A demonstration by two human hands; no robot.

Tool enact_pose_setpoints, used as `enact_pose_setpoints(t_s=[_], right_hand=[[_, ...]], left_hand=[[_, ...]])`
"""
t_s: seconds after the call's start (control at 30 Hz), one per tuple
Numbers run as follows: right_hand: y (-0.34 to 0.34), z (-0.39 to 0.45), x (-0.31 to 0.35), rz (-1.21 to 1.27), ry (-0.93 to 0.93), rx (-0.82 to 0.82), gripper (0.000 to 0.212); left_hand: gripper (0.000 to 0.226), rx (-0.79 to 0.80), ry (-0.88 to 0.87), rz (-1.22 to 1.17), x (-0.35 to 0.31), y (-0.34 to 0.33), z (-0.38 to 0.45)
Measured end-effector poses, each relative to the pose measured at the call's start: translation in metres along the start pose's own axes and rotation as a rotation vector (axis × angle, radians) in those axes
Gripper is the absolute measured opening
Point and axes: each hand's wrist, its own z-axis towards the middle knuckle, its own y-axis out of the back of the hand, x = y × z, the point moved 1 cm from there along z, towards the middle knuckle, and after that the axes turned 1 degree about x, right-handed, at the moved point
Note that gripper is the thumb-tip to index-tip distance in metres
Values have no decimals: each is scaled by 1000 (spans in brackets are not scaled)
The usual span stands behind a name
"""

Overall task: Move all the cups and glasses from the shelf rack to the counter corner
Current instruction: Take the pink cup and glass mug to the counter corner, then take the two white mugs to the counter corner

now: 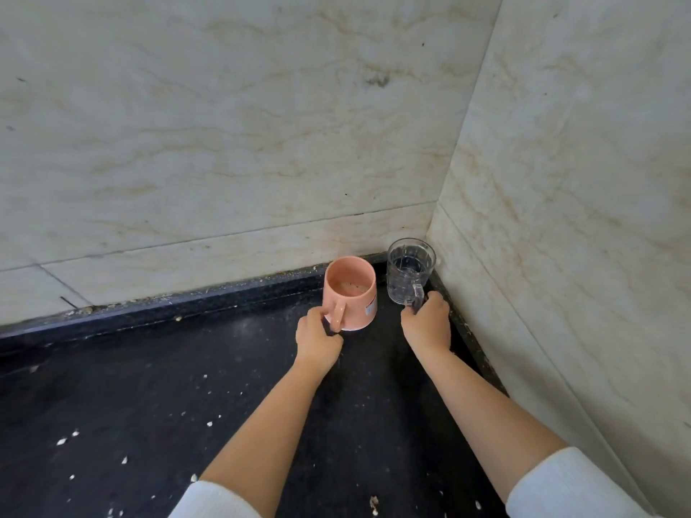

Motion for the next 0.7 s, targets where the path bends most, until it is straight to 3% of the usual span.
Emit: enact_pose_setpoints(t_s=[0.23, 0.47, 0.7], right_hand=[[-3, -65, 44, -119, 266, -68, 41], [-41, -184, 117, -88, 665, 363, 22], [-85, -403, 163, -128, 1061, 733, 35]], left_hand=[[43, -113, -25, 311, 3, 66, -44], [35, -274, 121, 524, 56, 170, -139], [35, -509, 445, 551, 172, 292, -319]])
